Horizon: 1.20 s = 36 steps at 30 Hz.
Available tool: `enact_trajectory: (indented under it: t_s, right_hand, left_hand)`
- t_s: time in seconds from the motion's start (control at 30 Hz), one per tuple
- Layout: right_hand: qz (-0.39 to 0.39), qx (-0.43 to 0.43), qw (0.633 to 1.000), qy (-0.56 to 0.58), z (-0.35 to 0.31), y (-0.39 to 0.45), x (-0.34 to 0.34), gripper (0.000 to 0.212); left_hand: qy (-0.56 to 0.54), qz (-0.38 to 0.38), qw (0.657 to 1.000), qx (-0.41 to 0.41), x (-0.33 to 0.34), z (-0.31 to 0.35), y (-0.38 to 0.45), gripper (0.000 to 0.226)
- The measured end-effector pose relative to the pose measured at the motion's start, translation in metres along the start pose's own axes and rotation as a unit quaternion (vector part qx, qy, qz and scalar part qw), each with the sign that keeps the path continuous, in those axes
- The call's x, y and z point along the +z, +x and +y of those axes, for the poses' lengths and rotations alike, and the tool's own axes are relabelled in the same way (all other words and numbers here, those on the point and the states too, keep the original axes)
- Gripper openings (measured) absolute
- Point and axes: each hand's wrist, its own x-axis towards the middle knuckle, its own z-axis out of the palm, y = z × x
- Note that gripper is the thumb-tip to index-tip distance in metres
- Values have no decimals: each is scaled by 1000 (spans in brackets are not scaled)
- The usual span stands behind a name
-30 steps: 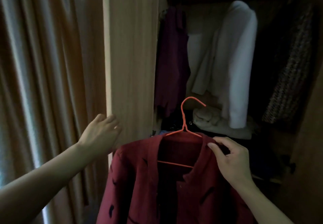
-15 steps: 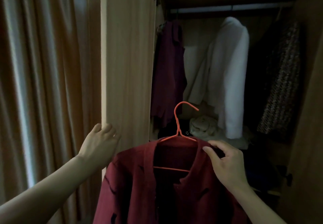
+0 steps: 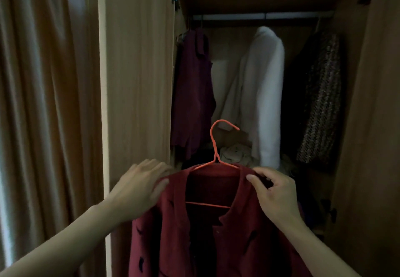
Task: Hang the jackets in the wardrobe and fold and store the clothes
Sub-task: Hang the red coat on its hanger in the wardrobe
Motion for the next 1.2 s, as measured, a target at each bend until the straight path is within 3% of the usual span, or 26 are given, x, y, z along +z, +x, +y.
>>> enact_trajectory:
  t_s: [0.27,0.5,0.67,0.83,1.0,1.2]
  right_hand:
    - [12,-8,1000,18,-7,19,-19,10]
    - [16,-26,998,52,-20,58,-23,8]
    - [23,-60,996,61,-21,94,-13,15]
    - [56,-131,989,-27,4,138,6,8]
    - [64,-98,993,-28,42,184,30,9]
    - [55,-85,993,62,77,243,71,13]
  left_hand:
    - [-78,111,991,20,-1,22,16,27]
    - [-124,197,969,85,-23,28,39,23]
    - [-67,264,957,102,-31,28,62,21]
    - [-4,295,951,97,-40,30,101,18]
    - [79,311,942,104,-38,28,150,20]
    - [145,332,931,51,-39,22,209,17]
